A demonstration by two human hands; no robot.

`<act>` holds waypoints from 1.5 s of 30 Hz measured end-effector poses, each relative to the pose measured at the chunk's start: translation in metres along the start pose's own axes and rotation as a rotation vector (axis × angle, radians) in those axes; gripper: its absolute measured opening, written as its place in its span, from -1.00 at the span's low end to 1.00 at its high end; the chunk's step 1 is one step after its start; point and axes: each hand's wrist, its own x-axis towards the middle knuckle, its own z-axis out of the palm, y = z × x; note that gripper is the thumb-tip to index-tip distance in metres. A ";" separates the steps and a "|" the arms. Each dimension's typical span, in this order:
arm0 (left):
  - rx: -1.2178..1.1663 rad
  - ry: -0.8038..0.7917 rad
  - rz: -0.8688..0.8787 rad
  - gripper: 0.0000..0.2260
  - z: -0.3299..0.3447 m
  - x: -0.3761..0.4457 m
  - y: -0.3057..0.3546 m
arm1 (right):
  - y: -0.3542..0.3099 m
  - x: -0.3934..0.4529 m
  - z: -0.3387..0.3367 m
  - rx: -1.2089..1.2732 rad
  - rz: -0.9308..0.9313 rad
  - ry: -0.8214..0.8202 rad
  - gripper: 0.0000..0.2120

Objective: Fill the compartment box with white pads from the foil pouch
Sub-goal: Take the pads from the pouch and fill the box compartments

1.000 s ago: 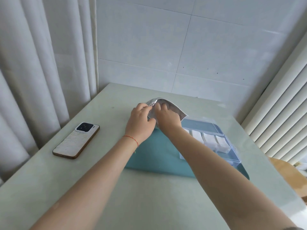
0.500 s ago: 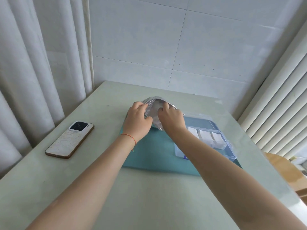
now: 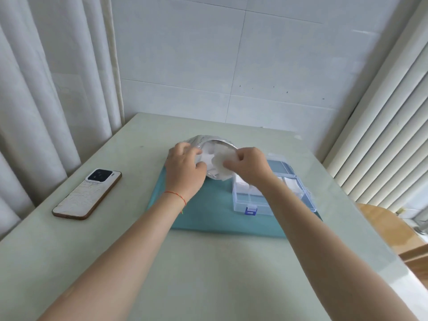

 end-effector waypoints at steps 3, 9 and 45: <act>-0.236 0.128 -0.035 -0.84 -0.002 -0.013 0.018 | 0.010 -0.020 -0.025 0.356 0.124 -0.087 -0.74; -0.953 -0.524 -0.452 -0.89 0.004 -0.030 0.055 | 0.032 -0.044 -0.035 0.593 0.148 -0.233 -0.76; -1.130 -0.821 -0.523 -0.82 0.000 -0.053 0.055 | 0.024 -0.073 -0.016 0.559 0.126 -0.017 -0.87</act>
